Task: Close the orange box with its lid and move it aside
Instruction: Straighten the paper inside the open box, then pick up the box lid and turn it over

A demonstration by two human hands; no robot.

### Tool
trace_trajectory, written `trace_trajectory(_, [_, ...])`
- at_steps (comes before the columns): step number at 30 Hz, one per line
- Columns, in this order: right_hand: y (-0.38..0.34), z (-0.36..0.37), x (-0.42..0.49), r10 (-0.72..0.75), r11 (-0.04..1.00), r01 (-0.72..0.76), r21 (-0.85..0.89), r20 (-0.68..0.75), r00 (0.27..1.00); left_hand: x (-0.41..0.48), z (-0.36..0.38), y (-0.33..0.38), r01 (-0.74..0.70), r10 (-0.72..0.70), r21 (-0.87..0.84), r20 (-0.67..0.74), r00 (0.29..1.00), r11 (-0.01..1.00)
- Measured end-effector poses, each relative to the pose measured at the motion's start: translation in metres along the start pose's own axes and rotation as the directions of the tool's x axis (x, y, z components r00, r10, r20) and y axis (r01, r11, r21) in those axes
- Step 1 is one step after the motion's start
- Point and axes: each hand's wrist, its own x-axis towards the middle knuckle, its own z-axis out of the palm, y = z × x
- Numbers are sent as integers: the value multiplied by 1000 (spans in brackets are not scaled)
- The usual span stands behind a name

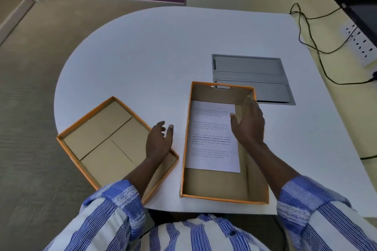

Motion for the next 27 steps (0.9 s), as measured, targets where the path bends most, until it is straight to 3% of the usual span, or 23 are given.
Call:
trace_trajectory(6, [-91,33,-3,-297,951,282,130,121,947,7,-55,-56,171,-140,184,-169,976,968])
trace_trajectory(12, [-169,83,-44,-536,844,492,213,336,775,2,-112,-99,427,-331,270,-335,882,863])
trace_trajectory(17, [-188,121,-77,-411,886,445,128,658,630,-4,-142,-126,630,-523,172,-417,743,757])
trace_trajectory(21, [-184,134,-86,-273,902,431,33,818,507,-5,-159,-140,678,-629,31,-346,696,734])
trace_trajectory(27, [-192,137,-78,-219,899,436,-31,831,512,6,-175,-141,687,-694,-156,-325,643,710])
